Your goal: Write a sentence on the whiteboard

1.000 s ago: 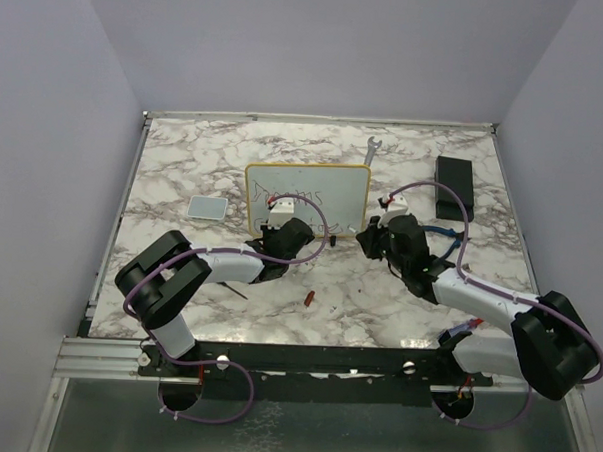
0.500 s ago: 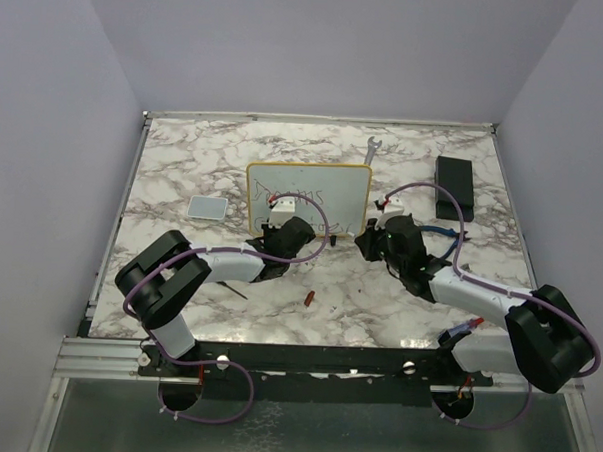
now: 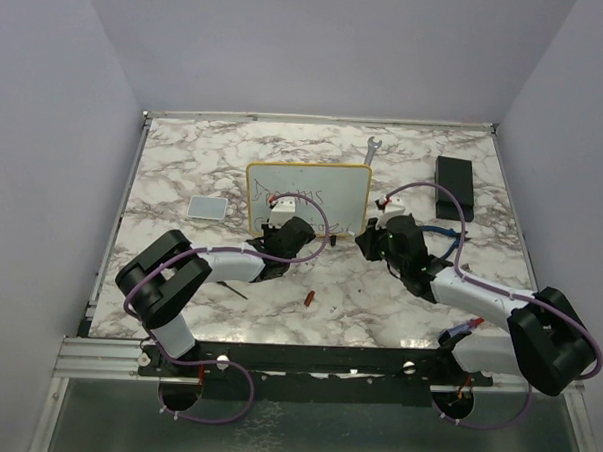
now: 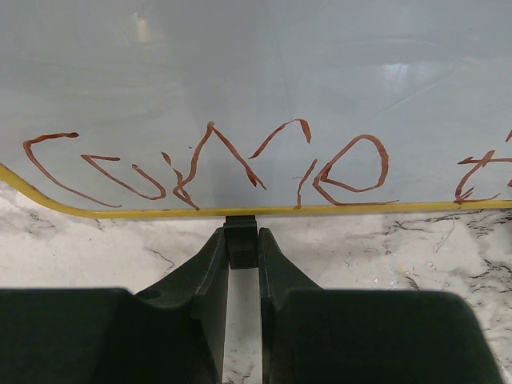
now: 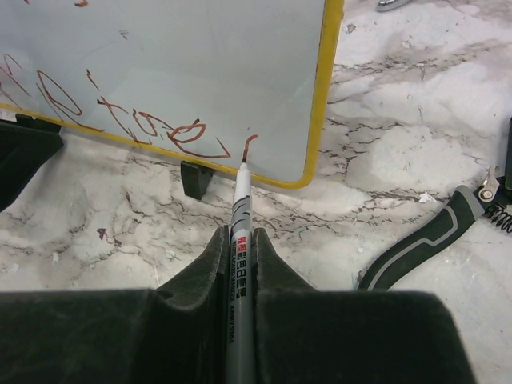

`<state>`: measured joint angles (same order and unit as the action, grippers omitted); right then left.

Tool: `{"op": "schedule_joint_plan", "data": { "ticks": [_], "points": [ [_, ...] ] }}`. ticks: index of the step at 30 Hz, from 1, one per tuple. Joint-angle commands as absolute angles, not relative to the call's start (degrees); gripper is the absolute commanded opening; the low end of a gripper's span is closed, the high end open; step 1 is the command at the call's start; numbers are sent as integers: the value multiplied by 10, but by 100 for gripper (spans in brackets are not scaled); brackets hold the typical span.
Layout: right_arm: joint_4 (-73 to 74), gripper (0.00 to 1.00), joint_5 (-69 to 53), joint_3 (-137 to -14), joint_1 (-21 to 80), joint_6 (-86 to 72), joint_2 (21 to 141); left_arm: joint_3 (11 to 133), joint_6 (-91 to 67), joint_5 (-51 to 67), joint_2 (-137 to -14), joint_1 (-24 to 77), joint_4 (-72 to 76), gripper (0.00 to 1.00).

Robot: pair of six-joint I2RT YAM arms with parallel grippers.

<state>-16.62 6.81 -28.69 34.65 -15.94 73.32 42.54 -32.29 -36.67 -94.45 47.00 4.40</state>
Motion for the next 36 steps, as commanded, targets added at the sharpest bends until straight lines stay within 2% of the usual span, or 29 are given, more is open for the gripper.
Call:
{"op": "schedule_joint_plan", "data": {
  "ticks": [1,23,36],
  "points": [
    [-157,1,60,-277,345,-152,693,441,-313,-352,-949,477,46,0],
    [-136,0,103,-280,344,-159,717,442,-315,-348,-950,477,42,0],
    [-165,1,70,-279,344,-150,723,443,-314,-348,-951,477,41,0]
  ]
}}
